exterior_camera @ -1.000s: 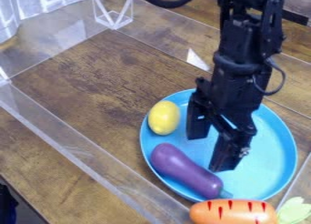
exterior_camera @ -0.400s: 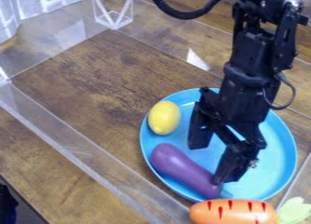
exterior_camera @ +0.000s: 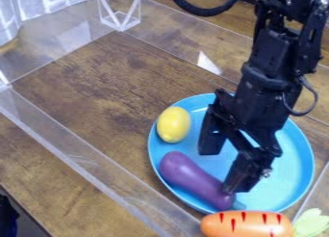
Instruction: Put the purple eggplant on the blue tray
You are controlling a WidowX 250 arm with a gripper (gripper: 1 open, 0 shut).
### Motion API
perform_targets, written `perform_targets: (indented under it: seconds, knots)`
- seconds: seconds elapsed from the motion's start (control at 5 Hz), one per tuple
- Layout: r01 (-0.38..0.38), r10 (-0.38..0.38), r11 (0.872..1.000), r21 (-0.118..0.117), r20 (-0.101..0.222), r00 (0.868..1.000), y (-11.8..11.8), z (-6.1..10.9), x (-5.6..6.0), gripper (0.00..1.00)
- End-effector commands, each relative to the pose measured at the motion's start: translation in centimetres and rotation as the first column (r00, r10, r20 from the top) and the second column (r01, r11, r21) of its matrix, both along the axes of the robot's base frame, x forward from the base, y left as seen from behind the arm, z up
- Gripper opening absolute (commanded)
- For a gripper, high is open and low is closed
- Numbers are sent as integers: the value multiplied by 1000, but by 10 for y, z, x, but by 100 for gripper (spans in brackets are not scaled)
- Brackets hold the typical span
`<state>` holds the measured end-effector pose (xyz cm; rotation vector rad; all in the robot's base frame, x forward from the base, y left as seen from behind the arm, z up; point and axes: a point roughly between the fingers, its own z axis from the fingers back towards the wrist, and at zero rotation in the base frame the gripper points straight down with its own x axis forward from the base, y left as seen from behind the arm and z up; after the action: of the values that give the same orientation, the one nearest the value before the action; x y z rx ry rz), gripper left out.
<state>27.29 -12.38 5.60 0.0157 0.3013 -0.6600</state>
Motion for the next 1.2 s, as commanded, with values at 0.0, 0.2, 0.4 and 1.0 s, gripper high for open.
perform_targets:
  seconds: [0.0, 0.2, 0.4, 1.0]
  knots:
    - [-35, 37, 999, -28, 77, 996, 18, 33, 13, 100]
    - [-36, 38, 999, -30, 91, 995, 23, 38, 12, 100]
    - [-31, 34, 999, -33, 88, 996, 27, 42, 12, 100]
    - [23, -20, 999, -34, 76, 997, 29, 23, -6, 100]
